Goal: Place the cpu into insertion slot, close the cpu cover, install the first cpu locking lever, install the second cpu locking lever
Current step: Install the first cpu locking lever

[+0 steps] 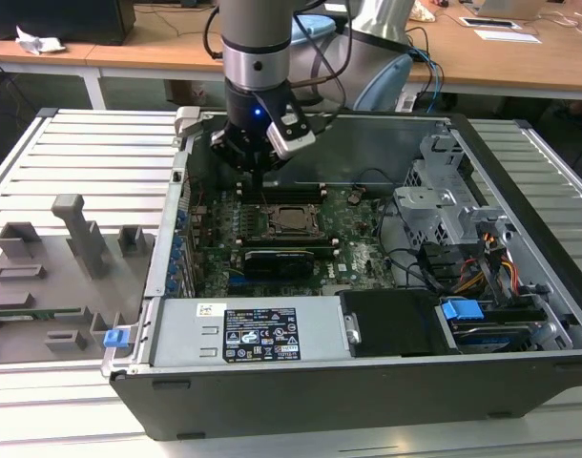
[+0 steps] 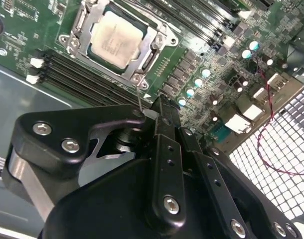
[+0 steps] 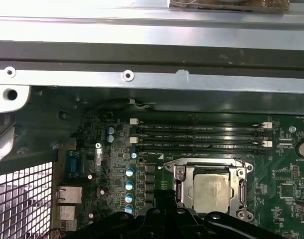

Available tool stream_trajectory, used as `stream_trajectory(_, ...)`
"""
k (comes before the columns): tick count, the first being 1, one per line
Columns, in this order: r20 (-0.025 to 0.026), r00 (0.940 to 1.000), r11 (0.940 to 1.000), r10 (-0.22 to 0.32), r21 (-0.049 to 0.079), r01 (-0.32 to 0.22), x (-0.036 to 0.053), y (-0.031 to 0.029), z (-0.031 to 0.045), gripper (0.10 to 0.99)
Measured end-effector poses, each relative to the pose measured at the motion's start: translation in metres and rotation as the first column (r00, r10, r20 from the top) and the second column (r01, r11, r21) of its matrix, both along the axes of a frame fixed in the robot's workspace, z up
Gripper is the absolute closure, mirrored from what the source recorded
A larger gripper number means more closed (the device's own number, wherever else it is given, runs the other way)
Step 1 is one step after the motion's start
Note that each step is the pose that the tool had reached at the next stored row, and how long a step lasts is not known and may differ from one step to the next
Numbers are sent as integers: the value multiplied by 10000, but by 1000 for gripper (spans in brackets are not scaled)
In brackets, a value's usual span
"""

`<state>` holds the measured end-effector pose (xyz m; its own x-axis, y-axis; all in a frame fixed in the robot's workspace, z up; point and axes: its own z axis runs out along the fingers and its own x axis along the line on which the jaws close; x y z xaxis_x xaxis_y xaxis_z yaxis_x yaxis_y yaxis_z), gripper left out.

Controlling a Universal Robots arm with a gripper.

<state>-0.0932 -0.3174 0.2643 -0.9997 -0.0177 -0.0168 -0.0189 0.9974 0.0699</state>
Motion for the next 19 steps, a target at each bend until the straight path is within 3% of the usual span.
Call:
stream_trajectory(8, -1, 10000, 10000, 1, -1, -1, -107, 48, -26, 980)
stream_trajectory(19, -1, 10000, 10000, 2, -1, -2, -134, 212, -69, 980)
